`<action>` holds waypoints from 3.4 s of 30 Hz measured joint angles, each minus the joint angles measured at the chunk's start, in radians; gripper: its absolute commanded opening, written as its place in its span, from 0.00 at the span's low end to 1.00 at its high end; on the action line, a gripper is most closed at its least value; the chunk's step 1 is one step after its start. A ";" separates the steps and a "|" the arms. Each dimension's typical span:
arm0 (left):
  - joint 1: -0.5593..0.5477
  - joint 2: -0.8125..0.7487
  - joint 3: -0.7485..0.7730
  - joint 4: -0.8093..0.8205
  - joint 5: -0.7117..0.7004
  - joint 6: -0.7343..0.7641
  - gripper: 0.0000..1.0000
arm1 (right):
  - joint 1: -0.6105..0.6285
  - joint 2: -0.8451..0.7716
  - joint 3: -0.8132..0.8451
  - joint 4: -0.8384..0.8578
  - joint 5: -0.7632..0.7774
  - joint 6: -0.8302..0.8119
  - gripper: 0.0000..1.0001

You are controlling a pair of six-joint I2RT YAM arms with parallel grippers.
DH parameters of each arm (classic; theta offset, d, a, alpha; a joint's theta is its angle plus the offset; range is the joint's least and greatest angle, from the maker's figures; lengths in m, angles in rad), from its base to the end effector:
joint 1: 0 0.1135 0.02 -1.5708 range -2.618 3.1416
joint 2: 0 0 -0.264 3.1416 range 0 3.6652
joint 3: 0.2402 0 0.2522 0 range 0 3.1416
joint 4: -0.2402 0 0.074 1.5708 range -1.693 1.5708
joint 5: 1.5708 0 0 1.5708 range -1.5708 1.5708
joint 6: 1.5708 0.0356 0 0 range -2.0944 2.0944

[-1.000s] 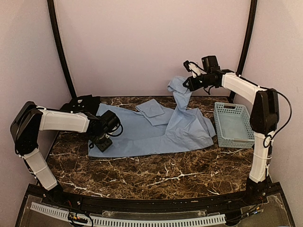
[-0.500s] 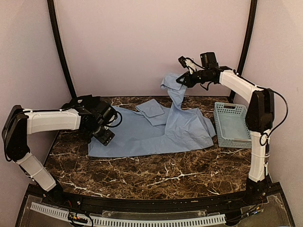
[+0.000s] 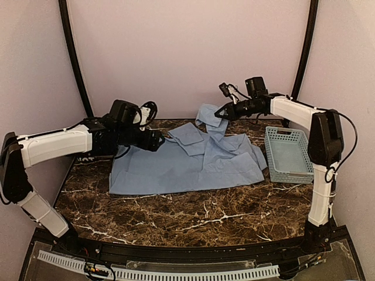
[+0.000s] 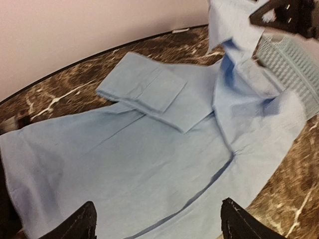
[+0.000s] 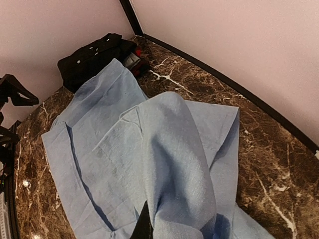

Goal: Fold and stack the long sleeve shirts
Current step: Pass from the right arm to the left, then pass from the left arm to the right

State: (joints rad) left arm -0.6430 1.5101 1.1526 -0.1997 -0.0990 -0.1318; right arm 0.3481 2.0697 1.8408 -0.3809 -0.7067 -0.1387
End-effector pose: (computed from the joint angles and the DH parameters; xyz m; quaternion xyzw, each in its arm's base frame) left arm 0.2801 -0.2054 0.2896 0.1975 0.8509 -0.1431 0.4652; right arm 0.4446 0.1859 0.2903 -0.3557 0.7689 0.3505 0.3992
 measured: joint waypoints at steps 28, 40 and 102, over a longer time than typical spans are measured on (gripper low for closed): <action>0.000 0.317 0.230 0.381 0.499 -0.298 0.34 | 0.161 -0.224 -0.470 0.467 -0.064 0.499 0.00; 0.008 0.354 0.317 0.347 0.537 -0.299 0.00 | 0.163 -0.276 -0.511 0.420 0.023 0.471 0.49; 0.021 0.307 0.112 0.805 0.584 -1.086 0.00 | 0.265 -0.452 -0.768 0.782 0.243 0.977 0.33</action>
State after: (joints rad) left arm -0.6220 1.8172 1.2644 0.6056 0.4850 -1.2182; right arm 0.6132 1.6173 1.0733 0.4011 -0.4641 0.8383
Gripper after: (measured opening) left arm 0.006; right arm 0.465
